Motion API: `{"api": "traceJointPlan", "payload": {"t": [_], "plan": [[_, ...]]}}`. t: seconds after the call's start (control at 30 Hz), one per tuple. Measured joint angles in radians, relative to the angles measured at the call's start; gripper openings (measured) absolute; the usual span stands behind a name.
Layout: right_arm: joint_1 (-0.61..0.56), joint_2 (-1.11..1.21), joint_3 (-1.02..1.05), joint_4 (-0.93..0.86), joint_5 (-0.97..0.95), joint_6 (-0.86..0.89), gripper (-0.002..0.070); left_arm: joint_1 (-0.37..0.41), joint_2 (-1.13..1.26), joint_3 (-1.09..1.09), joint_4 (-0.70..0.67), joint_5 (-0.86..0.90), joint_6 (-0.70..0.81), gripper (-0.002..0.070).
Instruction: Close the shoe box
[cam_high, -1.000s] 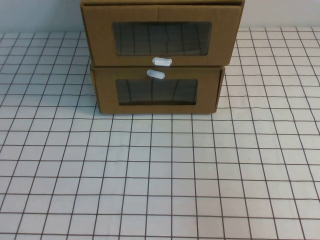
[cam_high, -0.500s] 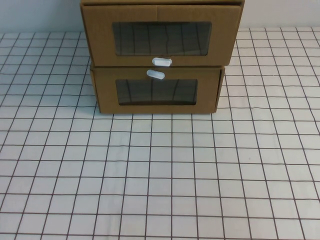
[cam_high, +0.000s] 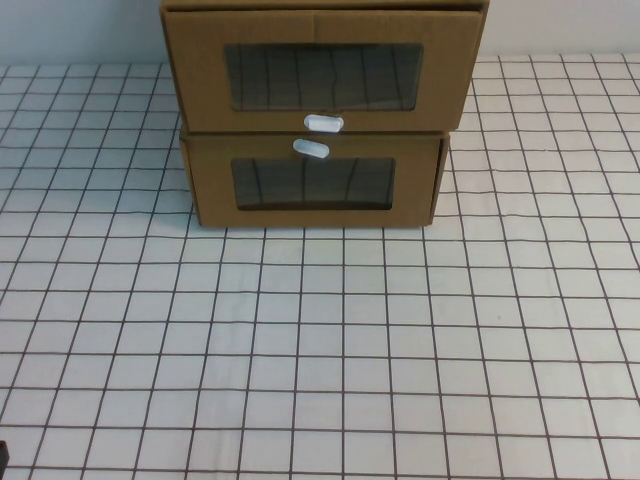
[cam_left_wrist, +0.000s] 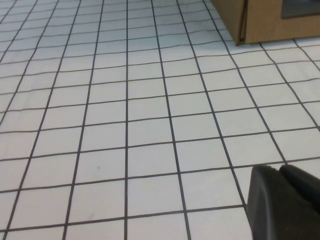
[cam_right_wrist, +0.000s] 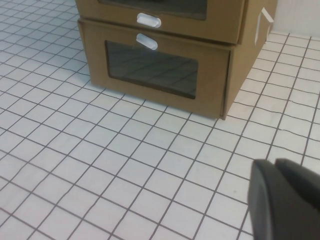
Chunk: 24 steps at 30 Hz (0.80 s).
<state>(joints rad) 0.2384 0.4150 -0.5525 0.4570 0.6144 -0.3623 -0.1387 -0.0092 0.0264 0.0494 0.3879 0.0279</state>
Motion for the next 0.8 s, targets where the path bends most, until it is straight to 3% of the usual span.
{"api": "traceJointPlan", "payload": {"t": [0.53, 0.8], "plan": [[0.000, -0.005, 0.000, 0.011, 0.021, 0.000, -0.0014, 0.000, 0.000, 0.000, 0.000, 0.000, 0.000, -0.0005], [0.000, -0.113, 0.001, 0.031, 0.032, 0.000, -0.0013, 0.000, 0.000, 0.000, 0.000, 0.000, 0.000, -0.0005]]}}
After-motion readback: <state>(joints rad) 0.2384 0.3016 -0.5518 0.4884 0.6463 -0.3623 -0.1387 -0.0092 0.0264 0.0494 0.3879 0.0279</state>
